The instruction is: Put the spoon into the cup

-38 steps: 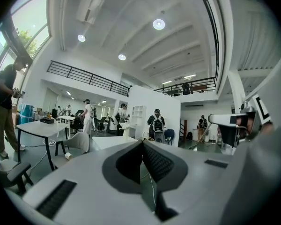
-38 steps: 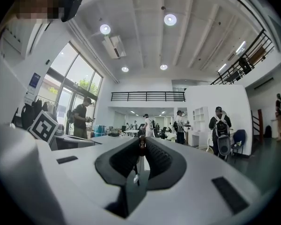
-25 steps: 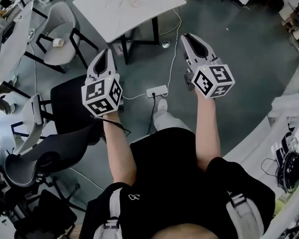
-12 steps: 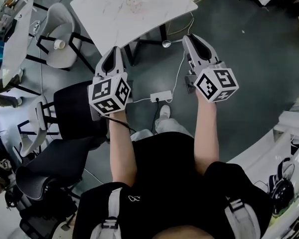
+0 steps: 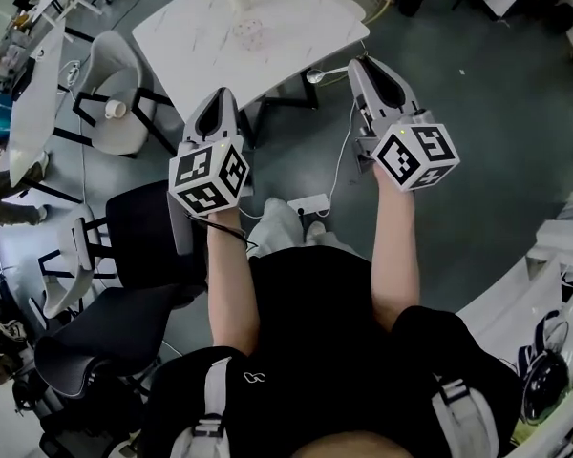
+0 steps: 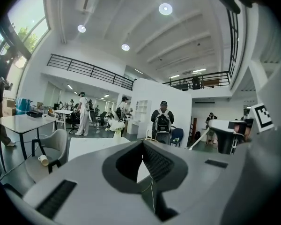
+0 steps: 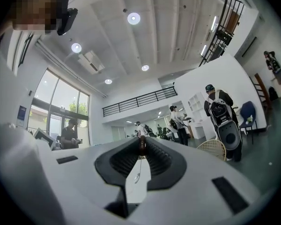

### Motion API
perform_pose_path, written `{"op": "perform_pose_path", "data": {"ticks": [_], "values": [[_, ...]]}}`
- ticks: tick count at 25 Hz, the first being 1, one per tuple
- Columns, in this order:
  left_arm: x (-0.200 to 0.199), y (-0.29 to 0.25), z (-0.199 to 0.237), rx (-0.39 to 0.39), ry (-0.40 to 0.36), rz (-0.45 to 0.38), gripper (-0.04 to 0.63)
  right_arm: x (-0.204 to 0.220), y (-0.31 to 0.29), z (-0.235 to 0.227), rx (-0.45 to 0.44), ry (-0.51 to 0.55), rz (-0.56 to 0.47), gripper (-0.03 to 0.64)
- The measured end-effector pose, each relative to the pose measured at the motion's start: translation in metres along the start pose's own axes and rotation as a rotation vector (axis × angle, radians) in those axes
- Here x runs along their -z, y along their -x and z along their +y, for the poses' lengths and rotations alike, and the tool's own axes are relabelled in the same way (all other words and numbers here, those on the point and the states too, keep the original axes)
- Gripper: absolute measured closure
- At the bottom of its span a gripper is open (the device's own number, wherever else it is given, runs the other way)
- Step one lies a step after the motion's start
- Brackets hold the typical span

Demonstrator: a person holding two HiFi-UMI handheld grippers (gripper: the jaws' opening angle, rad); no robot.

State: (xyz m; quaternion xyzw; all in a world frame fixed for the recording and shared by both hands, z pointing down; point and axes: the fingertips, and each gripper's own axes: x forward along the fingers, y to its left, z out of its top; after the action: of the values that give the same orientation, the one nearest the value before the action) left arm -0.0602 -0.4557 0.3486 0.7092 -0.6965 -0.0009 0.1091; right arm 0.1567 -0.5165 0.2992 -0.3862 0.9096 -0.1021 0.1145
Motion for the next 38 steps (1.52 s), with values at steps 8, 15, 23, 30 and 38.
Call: {"op": "perform_pose_path", "data": {"ticks": [8, 15, 23, 30, 38], "values": [[-0.001, -0.031, 0.012, 0.001, 0.035, -0.039, 0.578, 0.007, -0.031, -0.016, -0.006, 0.033, 0.028, 0.568], [0.005, -0.081, 0.055, -0.037, 0.068, -0.039, 0.578, 0.029, -0.103, -0.024, -0.043, 0.052, 0.074, 0.569], [0.028, -0.161, 0.095, -0.052, 0.092, 0.053, 0.578, 0.081, -0.198, -0.041, -0.08, 0.016, 0.188, 0.569], [0.046, -0.22, 0.133, -0.059, 0.104, 0.125, 0.578, 0.128, -0.276, -0.059, -0.085, -0.011, 0.265, 0.569], [0.06, -0.271, 0.159, -0.056, 0.131, 0.187, 0.578, 0.158, -0.33, -0.077, -0.075, -0.02, 0.325, 0.569]]}}
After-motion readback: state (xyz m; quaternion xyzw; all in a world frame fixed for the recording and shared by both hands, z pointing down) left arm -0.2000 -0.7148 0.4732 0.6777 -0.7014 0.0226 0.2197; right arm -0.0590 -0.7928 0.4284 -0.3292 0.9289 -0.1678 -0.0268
